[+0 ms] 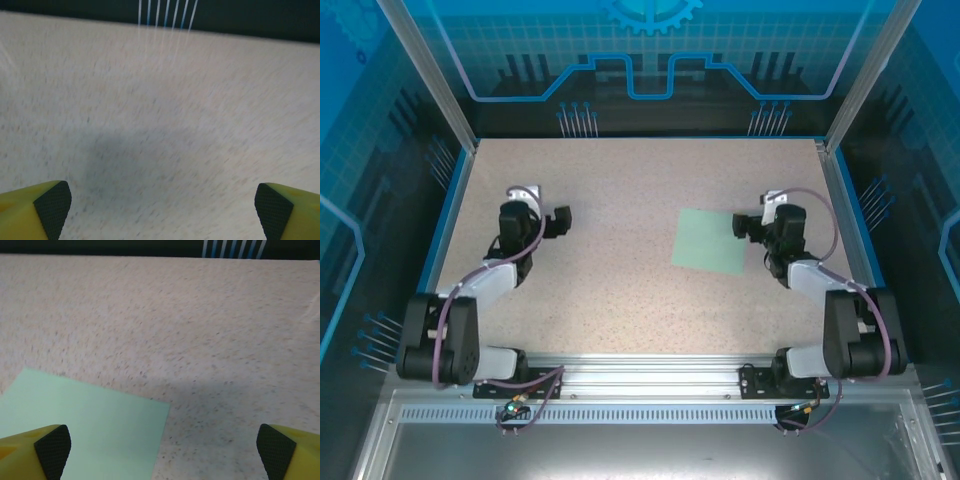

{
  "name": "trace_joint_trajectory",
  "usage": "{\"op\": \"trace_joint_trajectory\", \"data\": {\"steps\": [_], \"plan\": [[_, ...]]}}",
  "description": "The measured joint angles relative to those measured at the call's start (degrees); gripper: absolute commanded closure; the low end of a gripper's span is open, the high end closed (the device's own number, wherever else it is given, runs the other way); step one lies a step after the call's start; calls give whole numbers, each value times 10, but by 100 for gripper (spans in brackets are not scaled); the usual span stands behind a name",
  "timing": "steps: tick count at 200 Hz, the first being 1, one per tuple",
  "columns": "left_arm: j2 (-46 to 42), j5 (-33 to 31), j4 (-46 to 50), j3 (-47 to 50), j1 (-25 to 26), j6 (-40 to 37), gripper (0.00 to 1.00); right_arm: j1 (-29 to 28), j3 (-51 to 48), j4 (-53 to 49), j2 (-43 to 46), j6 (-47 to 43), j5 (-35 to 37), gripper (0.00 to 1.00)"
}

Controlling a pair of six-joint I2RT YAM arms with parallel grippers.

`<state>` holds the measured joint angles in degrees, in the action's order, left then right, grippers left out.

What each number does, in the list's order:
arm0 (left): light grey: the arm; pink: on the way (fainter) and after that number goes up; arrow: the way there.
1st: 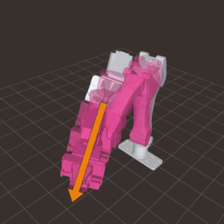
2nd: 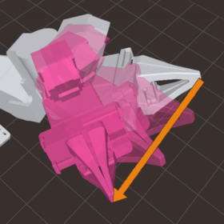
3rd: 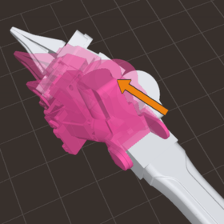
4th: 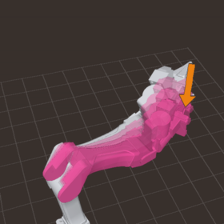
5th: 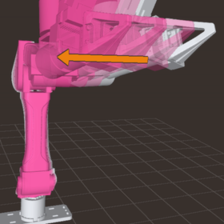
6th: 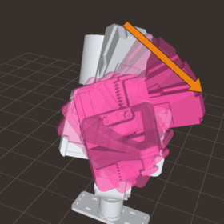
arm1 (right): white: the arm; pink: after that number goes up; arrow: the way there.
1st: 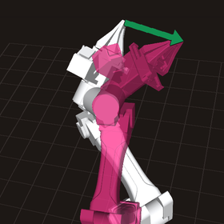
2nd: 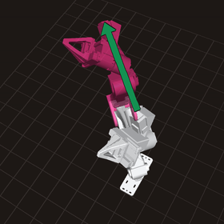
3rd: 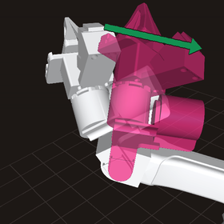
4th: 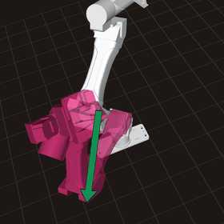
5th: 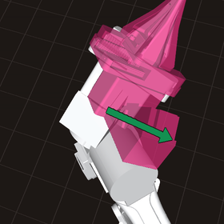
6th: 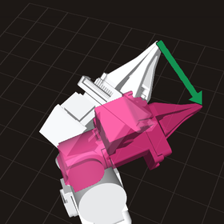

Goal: Fold a paper plane with a square sheet of paper (fold left side to right side)
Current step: Pick up the square sheet of paper from the center of the table.

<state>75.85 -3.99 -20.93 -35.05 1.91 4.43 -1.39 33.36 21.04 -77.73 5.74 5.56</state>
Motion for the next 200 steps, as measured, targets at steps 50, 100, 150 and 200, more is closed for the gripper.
{"op": "trace_joint_trajectory", "data": {"steps": [50,100,150,200], "plan": [[-3,61,163,-143,134,70,2,2,112,-228,25,96,-5,1],[207,158,220,-296,283,152,2,2,206,-388,-93,130,-33,1],[372,236,263,-428,342,186,1,0,323,-461,-222,144,-41,1],[433,276,276,-473,358,208,1,-28,412,-499,-315,156,-38,0]]}}
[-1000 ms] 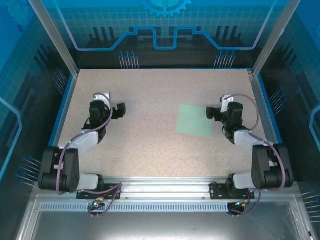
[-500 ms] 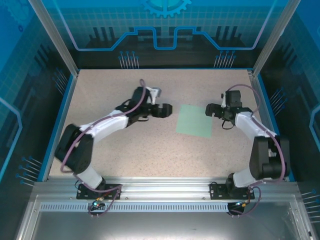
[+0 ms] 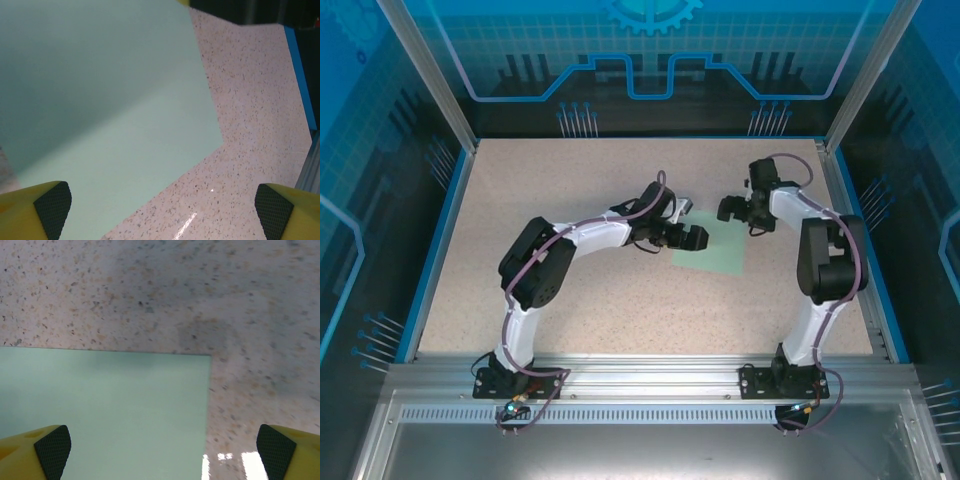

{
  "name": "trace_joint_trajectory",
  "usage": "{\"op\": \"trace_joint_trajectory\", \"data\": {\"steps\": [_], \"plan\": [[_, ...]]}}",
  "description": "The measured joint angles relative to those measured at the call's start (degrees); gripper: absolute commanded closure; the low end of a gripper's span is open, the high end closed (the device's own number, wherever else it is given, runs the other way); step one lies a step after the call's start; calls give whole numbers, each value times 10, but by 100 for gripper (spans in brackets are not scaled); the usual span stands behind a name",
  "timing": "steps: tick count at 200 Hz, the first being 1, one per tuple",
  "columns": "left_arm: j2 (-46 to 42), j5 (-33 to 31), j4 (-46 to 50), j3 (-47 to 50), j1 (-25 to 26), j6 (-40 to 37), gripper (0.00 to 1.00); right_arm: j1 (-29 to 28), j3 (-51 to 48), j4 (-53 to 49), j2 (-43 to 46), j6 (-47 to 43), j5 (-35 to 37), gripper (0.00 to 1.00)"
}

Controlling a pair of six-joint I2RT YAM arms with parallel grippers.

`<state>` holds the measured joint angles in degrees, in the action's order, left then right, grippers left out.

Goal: Fold a paper plane with a square sheet of paper (fold left side to right side)
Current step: Pick up the square sheet of paper from the center of the table.

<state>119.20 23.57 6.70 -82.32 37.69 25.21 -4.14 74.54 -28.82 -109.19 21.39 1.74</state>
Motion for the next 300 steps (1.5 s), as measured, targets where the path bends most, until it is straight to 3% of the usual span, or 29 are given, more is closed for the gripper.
{"op": "trace_joint_trajectory", "data": {"steps": [46,131,197,222,267,300], "plan": [[29,9,17,-8,2,9,2,-21,36,-32,-46,7,13,1],[47,9,49,-37,2,19,2,-42,29,-57,-47,2,24,1],[53,9,64,-50,2,19,2,-58,-13,-46,-16,-2,-18,0],[54,10,65,-50,2,19,2,-58,-21,-42,-11,-3,-29,12],[53,9,65,-50,2,19,2,-58,-33,-38,-7,-14,-41,44],[38,9,60,-32,-2,19,1,-54,-59,-18,6,-16,-99,61]]}}
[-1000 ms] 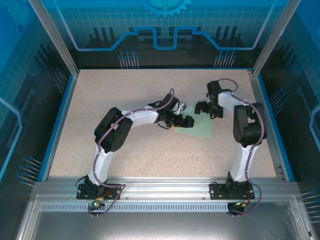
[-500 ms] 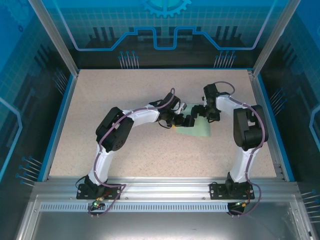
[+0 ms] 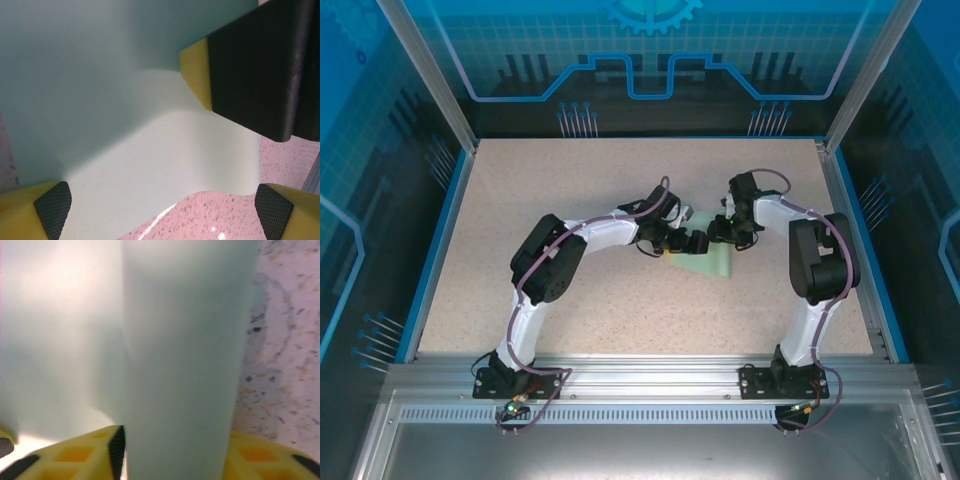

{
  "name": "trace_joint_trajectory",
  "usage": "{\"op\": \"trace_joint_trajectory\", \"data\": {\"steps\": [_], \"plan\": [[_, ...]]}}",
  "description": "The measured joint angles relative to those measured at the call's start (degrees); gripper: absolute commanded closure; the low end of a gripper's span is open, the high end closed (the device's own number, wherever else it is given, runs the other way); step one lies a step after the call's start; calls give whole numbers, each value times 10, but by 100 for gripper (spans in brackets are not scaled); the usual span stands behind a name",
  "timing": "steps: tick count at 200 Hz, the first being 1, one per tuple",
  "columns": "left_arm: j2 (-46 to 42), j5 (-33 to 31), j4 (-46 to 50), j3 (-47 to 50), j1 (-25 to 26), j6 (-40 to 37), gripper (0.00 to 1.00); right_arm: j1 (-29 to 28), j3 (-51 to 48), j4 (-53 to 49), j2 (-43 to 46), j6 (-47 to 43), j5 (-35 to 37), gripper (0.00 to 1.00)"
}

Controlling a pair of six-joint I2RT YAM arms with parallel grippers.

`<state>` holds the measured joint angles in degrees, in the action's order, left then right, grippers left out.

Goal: Fold a paper plane with a square sheet of paper (fold left side to right side)
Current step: Pick up the square sheet of paper from the center of the table, then place a square sheet of paper at the center of the table.

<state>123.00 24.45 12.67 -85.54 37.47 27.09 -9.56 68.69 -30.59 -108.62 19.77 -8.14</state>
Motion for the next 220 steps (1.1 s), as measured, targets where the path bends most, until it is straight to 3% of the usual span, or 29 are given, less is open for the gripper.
{"op": "trace_joint_trajectory", "data": {"steps": [52,117,174,220], "plan": [[-120,10,-33,110,-68,14,2,12,-50,44,30,-4,-130,69],[-270,91,-122,240,-190,45,2,44,-106,137,120,-13,-321,73],[-357,181,-178,250,-204,45,1,49,-104,170,217,-18,-484,73],[-369,246,-220,249,-204,52,2,34,-73,169,282,-18,-559,73]]}}
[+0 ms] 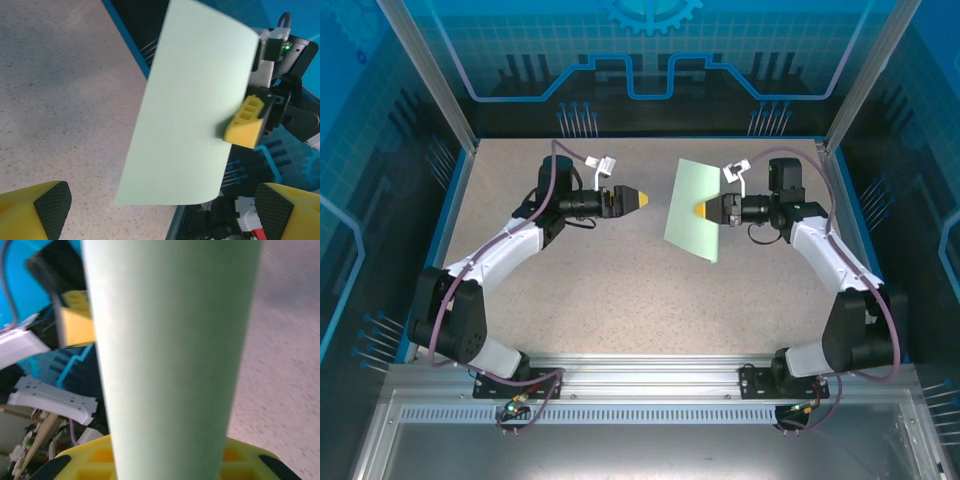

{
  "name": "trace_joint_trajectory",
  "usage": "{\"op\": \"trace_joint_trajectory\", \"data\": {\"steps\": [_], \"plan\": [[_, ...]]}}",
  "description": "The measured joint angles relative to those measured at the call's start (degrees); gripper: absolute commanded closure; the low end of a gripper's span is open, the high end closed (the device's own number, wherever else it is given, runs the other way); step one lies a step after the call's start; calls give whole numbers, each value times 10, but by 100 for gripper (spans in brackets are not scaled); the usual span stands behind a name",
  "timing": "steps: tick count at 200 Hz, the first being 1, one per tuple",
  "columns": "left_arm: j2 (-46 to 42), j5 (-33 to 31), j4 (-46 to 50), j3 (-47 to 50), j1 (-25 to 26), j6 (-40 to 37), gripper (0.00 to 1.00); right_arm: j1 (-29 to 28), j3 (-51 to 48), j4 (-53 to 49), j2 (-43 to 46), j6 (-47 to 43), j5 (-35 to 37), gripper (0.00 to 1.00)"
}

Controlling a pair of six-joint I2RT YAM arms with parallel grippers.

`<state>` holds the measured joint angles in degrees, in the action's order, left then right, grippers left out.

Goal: Fold a paper plane with a square sheet of paper (fold left side to right side)
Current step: Place a square sheet of paper at the center of the table.

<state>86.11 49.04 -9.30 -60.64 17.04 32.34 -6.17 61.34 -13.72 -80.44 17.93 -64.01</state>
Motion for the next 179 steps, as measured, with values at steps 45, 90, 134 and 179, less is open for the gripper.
{"op": "trace_joint_trajectory", "data": {"steps": [45,90,134,179], "plan": [[0,50,-36,-9,1,19,1,-69,47,-13,31,-6,-31,73],[-15,85,-76,-9,16,26,21,-103,74,-22,29,-10,-31,72],[-52,98,-95,-8,28,19,77,-103,77,-35,1,-10,-9,71],[-56,89,-57,-1,38,-11,100,-85,77,-50,-6,-13,28,46]]}}
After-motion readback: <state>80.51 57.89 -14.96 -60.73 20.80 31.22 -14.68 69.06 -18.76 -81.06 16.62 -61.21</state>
